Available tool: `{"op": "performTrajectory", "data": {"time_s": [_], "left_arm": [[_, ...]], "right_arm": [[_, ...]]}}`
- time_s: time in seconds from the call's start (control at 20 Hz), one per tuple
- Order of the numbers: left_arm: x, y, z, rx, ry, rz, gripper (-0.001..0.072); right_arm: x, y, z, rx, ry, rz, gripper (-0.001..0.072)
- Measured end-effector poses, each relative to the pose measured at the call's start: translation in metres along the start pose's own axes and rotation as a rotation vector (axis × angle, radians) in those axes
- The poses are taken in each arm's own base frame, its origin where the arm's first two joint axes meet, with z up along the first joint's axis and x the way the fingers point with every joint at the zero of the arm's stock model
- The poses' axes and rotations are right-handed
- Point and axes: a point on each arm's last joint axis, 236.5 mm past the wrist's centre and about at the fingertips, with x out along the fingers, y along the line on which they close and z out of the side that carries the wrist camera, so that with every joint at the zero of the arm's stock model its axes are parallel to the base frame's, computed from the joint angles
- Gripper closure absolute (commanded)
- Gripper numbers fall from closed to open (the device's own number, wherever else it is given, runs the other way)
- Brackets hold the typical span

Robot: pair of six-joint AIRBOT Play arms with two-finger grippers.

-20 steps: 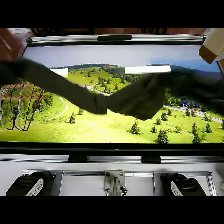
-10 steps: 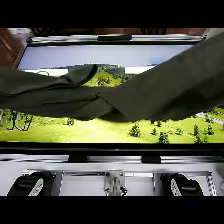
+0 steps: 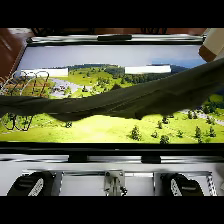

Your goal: Fold the shirts.

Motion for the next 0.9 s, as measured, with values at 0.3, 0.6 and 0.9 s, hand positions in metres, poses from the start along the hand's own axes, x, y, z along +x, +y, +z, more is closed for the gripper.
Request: {"op": "performTrajectory", "data": {"time_s": [0.3, 0.6, 0.9], "left_arm": [[-0.066, 0.002, 0.032, -0.032, -0.177, -0.032, 0.0671], [-0.043, 0.01, -0.016, -0.015, 0.019, 0.012, 0.0671], [0.047, 0.017, -0.098, 0.035, 0.336, 0.076, 0.0672]], "right_arm": [[-0.035, 0.006, 0.015, -0.05, -0.093, -0.026, 0.0653], [-0.021, 0.001, -0.045, -0.027, 0.158, -0.019, 0.0653], [0.052, -0.022, -0.155, 0.071, 0.458, -0.016, 0.0653]]}}
